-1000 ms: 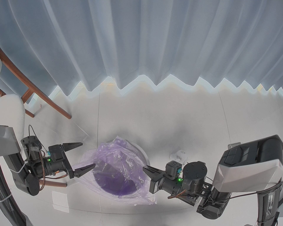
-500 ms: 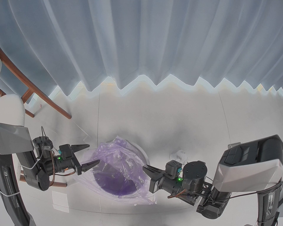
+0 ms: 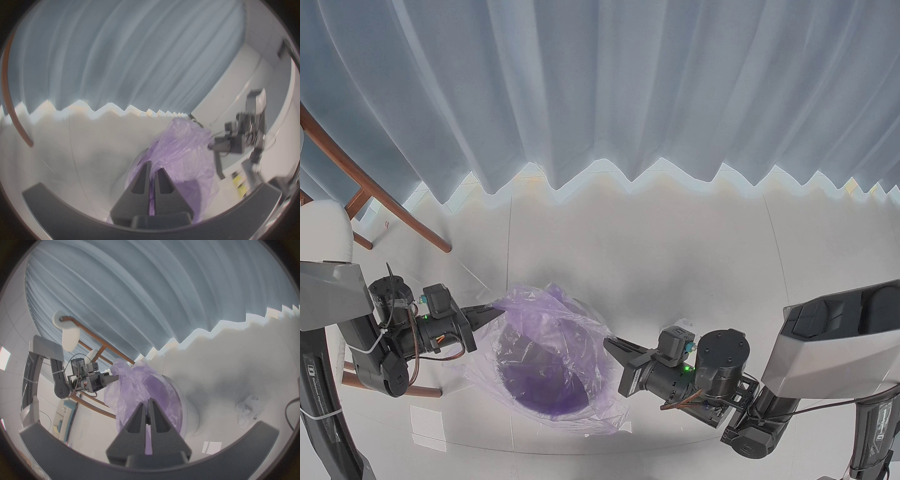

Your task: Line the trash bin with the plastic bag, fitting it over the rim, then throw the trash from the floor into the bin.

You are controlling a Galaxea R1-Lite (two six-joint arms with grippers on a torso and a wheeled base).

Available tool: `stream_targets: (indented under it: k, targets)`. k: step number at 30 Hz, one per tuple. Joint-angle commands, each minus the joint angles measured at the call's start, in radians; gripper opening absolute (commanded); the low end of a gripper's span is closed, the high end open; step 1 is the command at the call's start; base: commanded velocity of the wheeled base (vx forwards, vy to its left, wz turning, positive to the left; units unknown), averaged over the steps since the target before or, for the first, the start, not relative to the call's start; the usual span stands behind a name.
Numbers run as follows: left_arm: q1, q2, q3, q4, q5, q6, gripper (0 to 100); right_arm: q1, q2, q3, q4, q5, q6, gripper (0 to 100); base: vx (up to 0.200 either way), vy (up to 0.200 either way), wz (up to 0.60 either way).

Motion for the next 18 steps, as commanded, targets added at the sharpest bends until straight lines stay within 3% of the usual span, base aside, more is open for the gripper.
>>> stream_targets:
  k: [1,6,12,18]
  targets:
    - [-0.020,-0.099,-0.071,-0.002,-0.037,-0.226,0,-0.044,-0.049,-0.045,0.059,0.049,0.105,0,0.000,0.000,0.00]
    - [-0.031,-0.047,-0.151,0.061,-0.037,-0.297,0,-0.097,-0.072,-0.084,0.137,0.096,0.197,0,0.000,0.000,0.00]
    - [-0.031,0.016,-0.260,0.197,-0.042,-0.298,0,-0.150,-0.060,-0.129,0.183,0.115,0.202,0,0.000,0.000,0.00]
    - [-0.048,0.056,-0.326,0.223,-0.043,-0.309,0,-0.193,-0.059,-0.163,0.238,0.148,0.203,0,0.000,0.000,0.00]
